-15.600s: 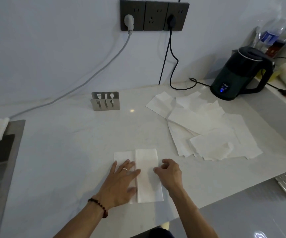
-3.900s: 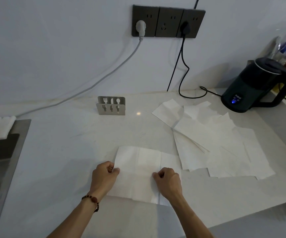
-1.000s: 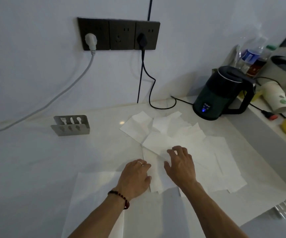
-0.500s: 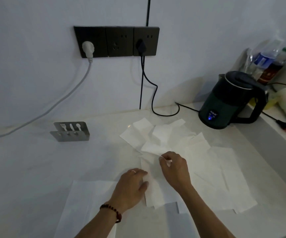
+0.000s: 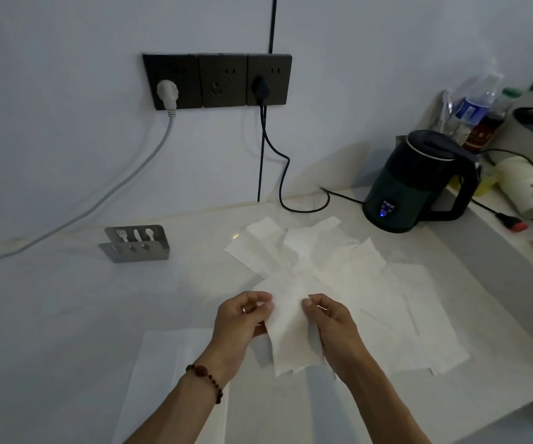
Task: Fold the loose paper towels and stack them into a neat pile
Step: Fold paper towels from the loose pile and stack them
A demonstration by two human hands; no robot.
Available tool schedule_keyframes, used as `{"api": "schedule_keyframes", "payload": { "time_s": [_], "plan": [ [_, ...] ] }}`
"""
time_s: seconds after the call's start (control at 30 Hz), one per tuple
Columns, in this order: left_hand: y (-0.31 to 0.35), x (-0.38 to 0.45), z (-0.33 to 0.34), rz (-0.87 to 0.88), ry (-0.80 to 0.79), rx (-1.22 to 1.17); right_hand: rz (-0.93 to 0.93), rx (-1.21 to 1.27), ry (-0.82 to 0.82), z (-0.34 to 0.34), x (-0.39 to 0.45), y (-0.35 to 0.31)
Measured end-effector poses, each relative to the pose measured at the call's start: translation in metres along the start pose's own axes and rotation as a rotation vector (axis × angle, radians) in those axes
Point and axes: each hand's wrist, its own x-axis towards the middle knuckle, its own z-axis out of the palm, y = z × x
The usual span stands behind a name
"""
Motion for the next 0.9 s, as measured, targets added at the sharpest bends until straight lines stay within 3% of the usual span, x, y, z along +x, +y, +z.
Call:
{"api": "schedule_keyframes", "payload": {
  "time_s": [0.07, 0.13, 0.23, 0.3, 0.4, 0.53, 0.9],
  "plan": [
    [0.002, -0.006, -0.007, 0.056, 0.025, 0.055, -0.059, -0.182, 0.124, 0.009, -0.002, 0.007],
    [0.005, -0.012, -0.012, 0.096, 0.044, 0.135, -0.239, -0.380, 0.244, 0.020, -0.008, 0.012],
    [0.008, -0.021, -0.021, 0.093, 0.041, 0.191, -0.497, -0.469, 0.148, 0.043, -0.025, 0.013],
    [0.011, -0.027, -0.026, 0.078, 0.035, 0.203, -0.587, -0.556, 0.080, 0.056, -0.032, 0.017],
    [0.014, -0.034, -0.036, 0.063, -0.009, 0.164, -0.650, -0.632, 0.114, 0.067, -0.034, 0.023],
    [0.014, -0.040, -0.048, 0.069, -0.054, 0.196, -0.600, -0.604, 0.131, 0.076, -0.038, 0.025],
    [0.008, -0.051, -0.068, 0.152, -0.020, 0.329, 0.044, 0.162, -0.022, 0.090, -0.057, 0.011]
  ]
}}
